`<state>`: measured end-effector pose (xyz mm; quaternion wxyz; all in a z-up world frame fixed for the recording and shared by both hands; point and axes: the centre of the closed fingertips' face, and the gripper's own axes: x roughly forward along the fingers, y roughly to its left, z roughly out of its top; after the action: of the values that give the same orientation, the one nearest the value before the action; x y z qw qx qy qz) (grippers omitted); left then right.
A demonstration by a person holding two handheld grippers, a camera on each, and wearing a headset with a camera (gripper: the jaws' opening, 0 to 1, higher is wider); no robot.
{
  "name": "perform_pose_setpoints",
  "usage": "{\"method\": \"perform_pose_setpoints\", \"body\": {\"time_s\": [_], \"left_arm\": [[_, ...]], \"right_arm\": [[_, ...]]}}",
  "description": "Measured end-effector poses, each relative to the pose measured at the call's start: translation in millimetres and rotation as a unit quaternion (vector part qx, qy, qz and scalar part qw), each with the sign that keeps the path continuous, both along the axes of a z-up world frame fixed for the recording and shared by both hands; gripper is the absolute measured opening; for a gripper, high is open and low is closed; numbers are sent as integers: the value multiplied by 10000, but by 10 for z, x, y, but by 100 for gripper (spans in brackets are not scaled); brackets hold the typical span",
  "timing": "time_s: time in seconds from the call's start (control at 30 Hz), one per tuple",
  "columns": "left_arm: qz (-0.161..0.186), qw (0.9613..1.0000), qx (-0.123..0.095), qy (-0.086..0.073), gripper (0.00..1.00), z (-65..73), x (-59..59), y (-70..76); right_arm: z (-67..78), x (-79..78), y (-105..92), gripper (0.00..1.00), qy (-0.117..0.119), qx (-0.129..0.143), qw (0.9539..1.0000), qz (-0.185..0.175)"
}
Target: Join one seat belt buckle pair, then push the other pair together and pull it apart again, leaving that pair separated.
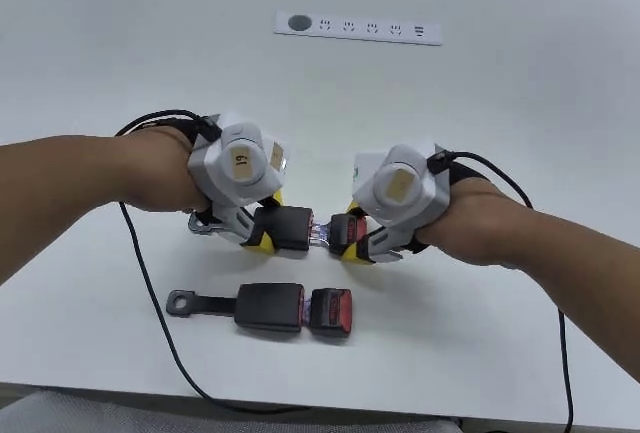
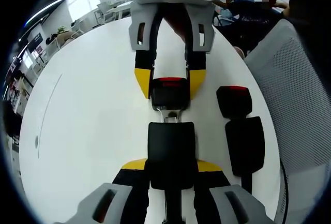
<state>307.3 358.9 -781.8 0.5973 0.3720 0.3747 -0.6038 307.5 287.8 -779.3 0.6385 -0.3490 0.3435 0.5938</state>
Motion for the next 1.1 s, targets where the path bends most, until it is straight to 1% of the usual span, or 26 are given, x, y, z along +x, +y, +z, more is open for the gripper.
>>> {"method": "perform_pose_setpoints", "body": {"time_s": [0.13, 0.3, 0.47, 0.57, 0.67, 0.87, 1.0, 1.1], "left_arm": [[-4, 10000, 8, -1, 32, 1, -2, -5], [-1, 10000, 8, 4, 33, -4, -2, 3], [5, 10000, 17, 8, 33, 2, -5, -5], [6, 10000, 29, 9, 33, 13, -10, -12], [13, 10000, 39, 9, 33, 10, -11, -10], [66, 10000, 25, 0, 33, 2, -3, -4], [60, 10000, 40, 6, 33, 2, 0, -9], [11, 10000, 76, 2, 33, -7, 6, -1]], "right_arm": [[1, -14, -35, 31, -15, -7, 10000, 16], [5, -28, -148, 31, -25, -39, 10000, -18], [-5, -17, -333, 31, -13, -73, 9999, -82], [-3, -69, -432, 31, -13, -109, 9999, -96], [-17, -42, -550, 31, 11, -132, 9998, -142], [-31, -50, -757, 32, 57, -107, 9995, -275], [-41, -45, -819, 32, 42, -135, 9995, -278], [-41, -42, -821, 33, 61, -123, 9995, -292]]}}
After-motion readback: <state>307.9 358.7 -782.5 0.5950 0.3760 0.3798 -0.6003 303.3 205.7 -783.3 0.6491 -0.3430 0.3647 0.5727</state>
